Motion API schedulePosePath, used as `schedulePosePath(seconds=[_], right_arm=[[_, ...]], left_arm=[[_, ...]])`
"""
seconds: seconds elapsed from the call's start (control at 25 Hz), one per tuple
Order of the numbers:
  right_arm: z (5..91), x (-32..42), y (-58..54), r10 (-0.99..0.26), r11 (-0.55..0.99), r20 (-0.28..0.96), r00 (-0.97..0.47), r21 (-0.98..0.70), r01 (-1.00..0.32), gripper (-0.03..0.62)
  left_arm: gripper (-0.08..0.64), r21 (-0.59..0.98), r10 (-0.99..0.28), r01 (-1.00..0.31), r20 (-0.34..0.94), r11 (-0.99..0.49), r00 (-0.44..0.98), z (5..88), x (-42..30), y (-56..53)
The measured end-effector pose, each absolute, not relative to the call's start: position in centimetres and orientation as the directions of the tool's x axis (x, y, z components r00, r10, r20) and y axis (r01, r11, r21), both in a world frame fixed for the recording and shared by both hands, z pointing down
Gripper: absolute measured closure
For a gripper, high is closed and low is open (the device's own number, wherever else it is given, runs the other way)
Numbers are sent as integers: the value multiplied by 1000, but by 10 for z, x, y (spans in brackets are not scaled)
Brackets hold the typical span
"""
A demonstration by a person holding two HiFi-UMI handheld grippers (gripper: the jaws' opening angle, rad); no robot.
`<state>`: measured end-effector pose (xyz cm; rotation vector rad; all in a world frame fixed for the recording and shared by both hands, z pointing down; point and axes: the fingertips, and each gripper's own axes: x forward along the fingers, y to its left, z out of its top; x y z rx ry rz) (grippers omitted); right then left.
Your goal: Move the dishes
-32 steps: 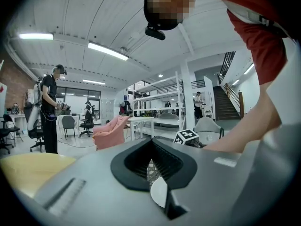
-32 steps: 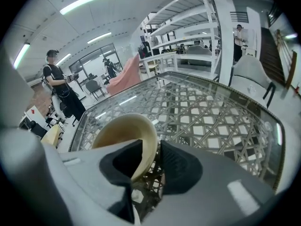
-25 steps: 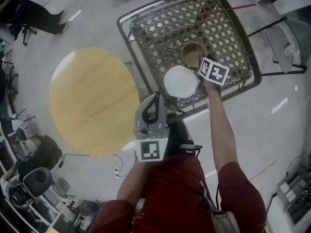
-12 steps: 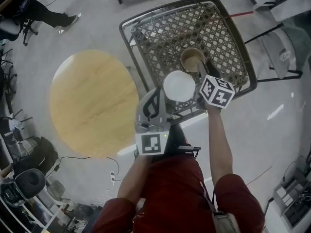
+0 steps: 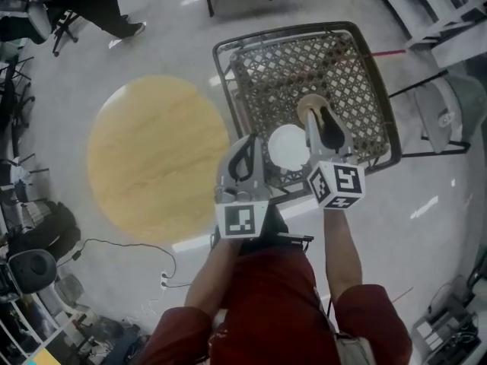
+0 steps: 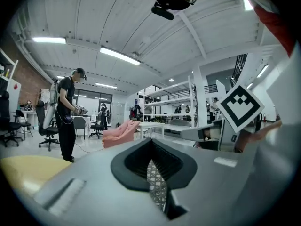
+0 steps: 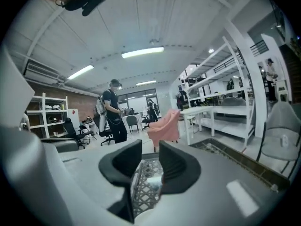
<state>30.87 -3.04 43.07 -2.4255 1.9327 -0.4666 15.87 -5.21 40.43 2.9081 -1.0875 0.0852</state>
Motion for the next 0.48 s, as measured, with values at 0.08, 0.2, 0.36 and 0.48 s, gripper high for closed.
schedulePosePath(seconds=[0.08, 0.2, 0.36, 0.48], right_arm=[[420, 296, -37, -966, -201, 200, 166, -168, -965, 472], [398, 272, -49, -982, -135, 154, 113, -139, -981, 474], [367, 233, -64, -994, -46, 99, 37, -93, -995, 474], [354, 204, -75, -997, 24, 70, -30, -81, -996, 474]], left_arm=[[553, 16, -678, -679, 41, -734, 734, 396, 149, -58], [553, 11, -720, -720, 16, -694, 694, 380, 127, -67], [553, -3, -779, -779, -15, -627, 627, 360, 90, -78], [554, -16, -820, -821, -27, -571, 571, 351, 59, -85]])
